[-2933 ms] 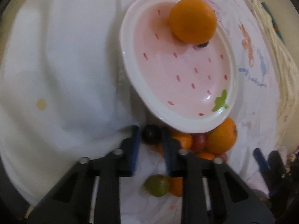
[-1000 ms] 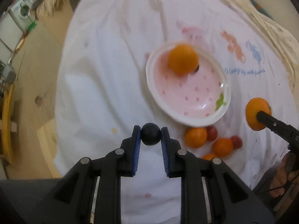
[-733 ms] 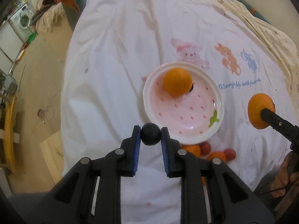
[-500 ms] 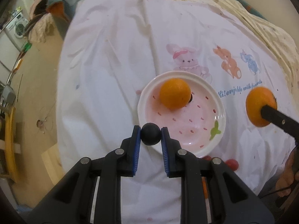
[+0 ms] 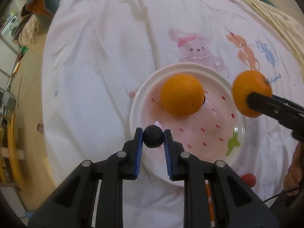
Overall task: Organize fruits
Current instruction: 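Carry the grape and orange to the plate and release the orange with the right tool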
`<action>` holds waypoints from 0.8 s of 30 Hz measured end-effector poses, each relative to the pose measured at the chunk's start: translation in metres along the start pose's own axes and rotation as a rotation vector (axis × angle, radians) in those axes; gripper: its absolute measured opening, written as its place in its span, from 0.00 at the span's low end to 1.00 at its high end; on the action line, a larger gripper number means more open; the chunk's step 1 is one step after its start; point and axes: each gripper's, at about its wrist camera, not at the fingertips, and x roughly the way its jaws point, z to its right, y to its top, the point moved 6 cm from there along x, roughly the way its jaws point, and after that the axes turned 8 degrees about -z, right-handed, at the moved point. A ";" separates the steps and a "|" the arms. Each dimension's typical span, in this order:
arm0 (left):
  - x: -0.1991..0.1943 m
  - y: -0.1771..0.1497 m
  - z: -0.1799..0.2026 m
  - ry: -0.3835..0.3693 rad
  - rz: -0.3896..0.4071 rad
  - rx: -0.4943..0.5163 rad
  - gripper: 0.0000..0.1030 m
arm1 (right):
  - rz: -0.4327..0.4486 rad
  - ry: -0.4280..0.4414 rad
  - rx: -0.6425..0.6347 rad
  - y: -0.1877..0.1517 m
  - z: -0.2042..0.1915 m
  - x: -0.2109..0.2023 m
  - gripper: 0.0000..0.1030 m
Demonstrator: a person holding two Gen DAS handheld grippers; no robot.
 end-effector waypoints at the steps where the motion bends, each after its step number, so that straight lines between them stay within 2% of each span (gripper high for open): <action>1: 0.003 0.001 0.002 0.001 0.000 0.009 0.17 | -0.006 -0.007 -0.005 0.001 0.001 0.005 0.58; 3: 0.008 0.004 0.004 -0.005 -0.009 0.014 0.17 | -0.021 -0.025 -0.011 0.002 0.002 0.015 0.58; 6: 0.016 0.006 -0.001 -0.034 -0.031 -0.032 0.17 | -0.033 -0.044 -0.033 0.003 0.001 0.025 0.58; 8: 0.022 0.008 -0.001 -0.025 -0.037 -0.030 0.17 | -0.040 -0.057 -0.048 0.004 0.000 0.030 0.58; 12: 0.031 0.011 0.002 -0.025 -0.039 -0.028 0.18 | -0.060 -0.151 -0.095 0.000 0.002 0.042 0.58; 18: 0.039 0.013 0.003 -0.031 -0.044 -0.030 0.18 | -0.066 -0.182 -0.136 -0.006 -0.003 0.048 0.59; 24: 0.039 0.010 0.005 -0.024 -0.041 -0.026 0.19 | -0.065 -0.171 -0.127 -0.006 -0.002 0.047 0.60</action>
